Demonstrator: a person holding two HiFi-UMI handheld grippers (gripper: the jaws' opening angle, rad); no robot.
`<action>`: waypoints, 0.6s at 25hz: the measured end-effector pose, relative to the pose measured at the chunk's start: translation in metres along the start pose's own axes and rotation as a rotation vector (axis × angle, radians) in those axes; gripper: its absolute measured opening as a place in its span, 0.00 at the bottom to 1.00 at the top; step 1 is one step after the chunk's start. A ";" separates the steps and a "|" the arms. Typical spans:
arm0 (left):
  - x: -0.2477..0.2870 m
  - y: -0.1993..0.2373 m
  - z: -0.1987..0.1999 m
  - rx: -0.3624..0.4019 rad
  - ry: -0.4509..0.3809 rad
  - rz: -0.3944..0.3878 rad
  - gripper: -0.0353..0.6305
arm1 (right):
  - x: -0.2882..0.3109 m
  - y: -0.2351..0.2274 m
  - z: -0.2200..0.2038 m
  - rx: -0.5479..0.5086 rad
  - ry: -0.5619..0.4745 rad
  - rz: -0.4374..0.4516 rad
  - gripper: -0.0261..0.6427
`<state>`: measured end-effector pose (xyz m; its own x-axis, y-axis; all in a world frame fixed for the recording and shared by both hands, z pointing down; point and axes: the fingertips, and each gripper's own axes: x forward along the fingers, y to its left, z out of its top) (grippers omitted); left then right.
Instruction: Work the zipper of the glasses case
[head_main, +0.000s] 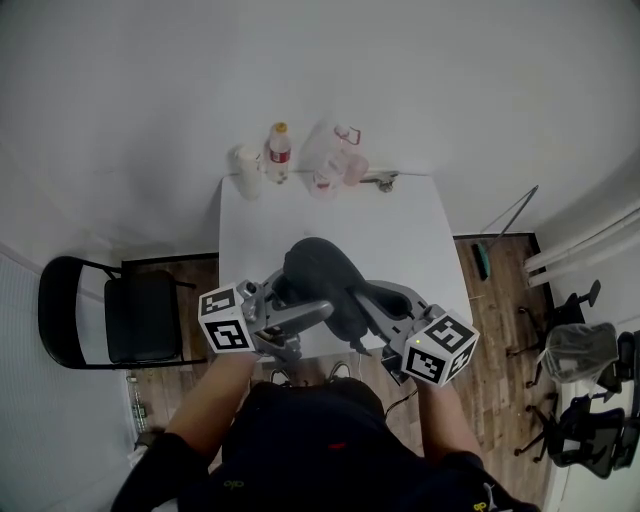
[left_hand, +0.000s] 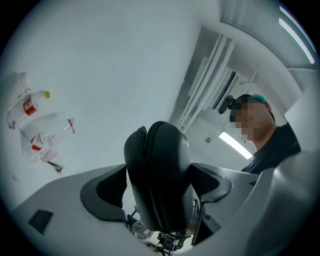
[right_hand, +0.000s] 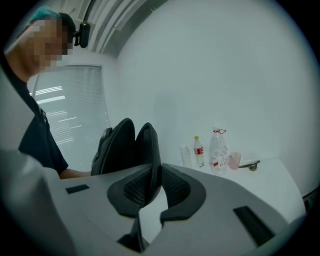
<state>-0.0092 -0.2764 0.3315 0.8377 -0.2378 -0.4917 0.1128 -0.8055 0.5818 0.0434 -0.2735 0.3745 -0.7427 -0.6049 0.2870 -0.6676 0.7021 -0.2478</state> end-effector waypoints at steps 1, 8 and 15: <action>0.001 0.000 0.002 -0.008 -0.012 -0.004 0.64 | 0.000 0.002 0.001 0.001 -0.006 0.016 0.12; -0.005 -0.014 0.020 -0.078 -0.111 -0.123 0.55 | -0.023 0.041 0.015 0.033 -0.145 0.388 0.24; -0.011 0.002 0.033 -0.071 -0.170 -0.012 0.48 | -0.053 0.028 0.026 0.225 -0.288 0.507 0.38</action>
<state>-0.0353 -0.2935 0.3167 0.7343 -0.3219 -0.5976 0.1646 -0.7697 0.6168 0.0624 -0.2315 0.3282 -0.9332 -0.3162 -0.1708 -0.1997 0.8513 -0.4852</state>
